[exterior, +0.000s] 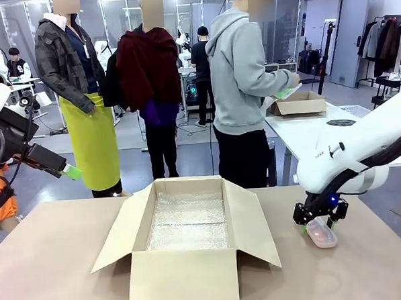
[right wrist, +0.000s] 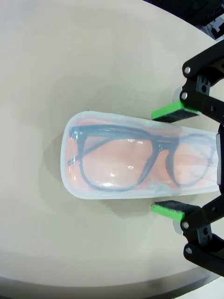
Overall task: Pack the glasses set securely to prepare it for shipping.
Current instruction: Place the Glasses case inside the Package Box.
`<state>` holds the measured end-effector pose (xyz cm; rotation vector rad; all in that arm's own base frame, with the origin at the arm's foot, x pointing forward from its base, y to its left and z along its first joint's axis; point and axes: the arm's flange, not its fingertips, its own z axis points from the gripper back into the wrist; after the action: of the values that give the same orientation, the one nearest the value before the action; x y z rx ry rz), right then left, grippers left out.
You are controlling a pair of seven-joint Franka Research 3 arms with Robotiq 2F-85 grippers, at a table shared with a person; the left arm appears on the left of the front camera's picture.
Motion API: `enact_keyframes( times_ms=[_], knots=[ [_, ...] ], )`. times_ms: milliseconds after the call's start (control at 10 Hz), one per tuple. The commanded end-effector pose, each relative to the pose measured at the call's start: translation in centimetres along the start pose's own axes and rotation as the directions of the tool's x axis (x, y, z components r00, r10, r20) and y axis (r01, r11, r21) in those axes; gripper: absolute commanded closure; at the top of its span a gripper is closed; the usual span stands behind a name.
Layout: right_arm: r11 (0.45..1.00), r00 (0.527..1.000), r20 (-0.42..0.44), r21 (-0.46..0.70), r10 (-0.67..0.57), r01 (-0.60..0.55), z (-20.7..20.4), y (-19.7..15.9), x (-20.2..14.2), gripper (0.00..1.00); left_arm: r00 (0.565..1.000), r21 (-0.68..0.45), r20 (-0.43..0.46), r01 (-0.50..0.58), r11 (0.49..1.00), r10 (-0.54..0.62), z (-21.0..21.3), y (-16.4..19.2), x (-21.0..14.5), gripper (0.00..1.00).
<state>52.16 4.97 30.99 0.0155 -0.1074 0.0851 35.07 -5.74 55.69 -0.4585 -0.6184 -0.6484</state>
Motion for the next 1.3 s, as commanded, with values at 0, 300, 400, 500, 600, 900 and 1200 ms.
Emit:
enact_keyframes(
  times_ms=[0, 300, 400, 500, 600, 900, 1200],
  knots=[
    [1.000, 1.000, 0.019, 0.016, 0.001, -0.001, -0.1, 0.2, 0.3, 0.70, 1.000, -0.011, 0.017, 0.003, 1.000, -0.003, 0.2, 0.0, 0.2, 0.00],
    [1.000, 1.000, 0.006, 0.007, 0.004, -0.004, 1.1, 0.1, 0.1, 1.00, 1.000, -0.011, 0.017, 0.003, 1.000, -0.003, 0.2, 0.0, 0.2, 0.00],
    [1.000, 1.000, 0.016, 0.003, 0.014, -0.014, 2.5, 0.0, 0.2, 1.00, 1.000, -0.011, 0.017, 0.003, 1.000, -0.003, 0.2, 0.0, 0.2, 0.00],
    [1.000, 0.999, 0.035, 0.012, 0.023, -0.024, 4.4, 0.0, 0.2, 1.00, 1.000, -0.011, 0.017, 0.003, 1.000, -0.003, 0.2, 0.0, 0.2, 0.00],
    [0.999, 0.998, 0.027, 0.009, 0.049, -0.049, 6.7, 0.2, 0.1, 1.00, 1.000, -0.011, 0.017, 0.003, 1.000, -0.003, 0.2, 0.0, 0.2, 0.00],
    [0.976, 0.972, 0.098, 0.025, 0.212, -0.215, 13.7, 1.1, 0.1, 1.00, 1.000, -0.011, 0.017, 0.003, 1.000, -0.003, 0.2, 0.0, 0.2, 0.00],
    [0.808, 0.808, 0.094, 0.048, 0.582, -0.588, 17.0, 5.8, 0.5, 1.00, 1.000, -0.011, 0.017, 0.003, 1.000, -0.003, 0.2, 0.0, 0.2, 0.00]
  ],
)
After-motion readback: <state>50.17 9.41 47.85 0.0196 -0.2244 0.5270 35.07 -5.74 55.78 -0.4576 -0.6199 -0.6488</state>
